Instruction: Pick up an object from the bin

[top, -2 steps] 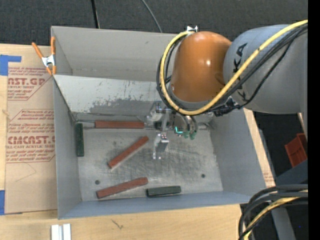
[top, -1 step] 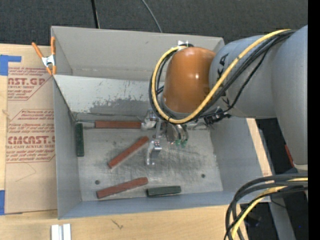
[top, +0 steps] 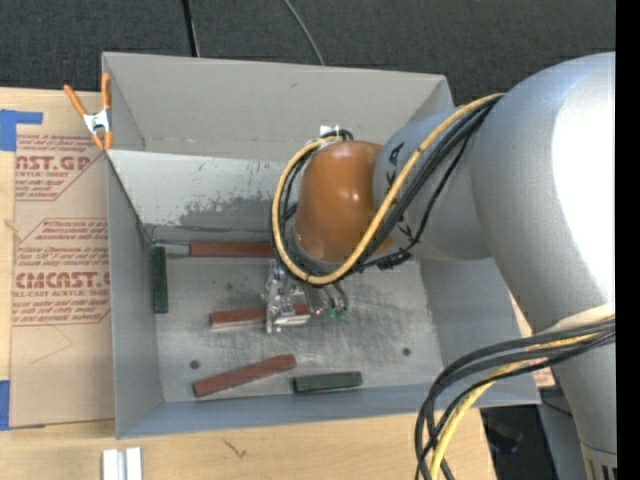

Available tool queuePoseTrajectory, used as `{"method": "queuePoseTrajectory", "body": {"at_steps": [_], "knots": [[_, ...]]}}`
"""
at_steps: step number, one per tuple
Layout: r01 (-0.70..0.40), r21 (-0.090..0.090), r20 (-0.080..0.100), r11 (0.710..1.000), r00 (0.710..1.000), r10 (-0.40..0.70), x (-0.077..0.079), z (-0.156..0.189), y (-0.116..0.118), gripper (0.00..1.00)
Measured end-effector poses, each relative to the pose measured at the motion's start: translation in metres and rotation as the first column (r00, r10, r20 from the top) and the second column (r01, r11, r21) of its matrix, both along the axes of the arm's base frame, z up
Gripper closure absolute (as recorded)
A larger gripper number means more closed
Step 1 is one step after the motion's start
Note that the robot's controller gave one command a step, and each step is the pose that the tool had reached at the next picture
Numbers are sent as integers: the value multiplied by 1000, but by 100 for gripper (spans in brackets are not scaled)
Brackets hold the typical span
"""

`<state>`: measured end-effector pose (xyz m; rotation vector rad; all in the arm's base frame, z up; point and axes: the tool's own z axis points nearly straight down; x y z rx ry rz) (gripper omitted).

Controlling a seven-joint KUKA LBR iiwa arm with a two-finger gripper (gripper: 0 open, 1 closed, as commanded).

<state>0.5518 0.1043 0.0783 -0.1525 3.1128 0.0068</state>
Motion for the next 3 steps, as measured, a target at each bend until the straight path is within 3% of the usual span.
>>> {"method": "queuePoseTrajectory", "body": {"at_steps": [1, 2, 3], "knots": [[0, 0, 0, 1000, 1000, 0, 0, 0, 0, 100], [63, -4, -20, 998, 998, -63, 13, 150, -13, 100], [63, -4, -23, 998, 998, -63, 13, 149, -13, 0]]}}
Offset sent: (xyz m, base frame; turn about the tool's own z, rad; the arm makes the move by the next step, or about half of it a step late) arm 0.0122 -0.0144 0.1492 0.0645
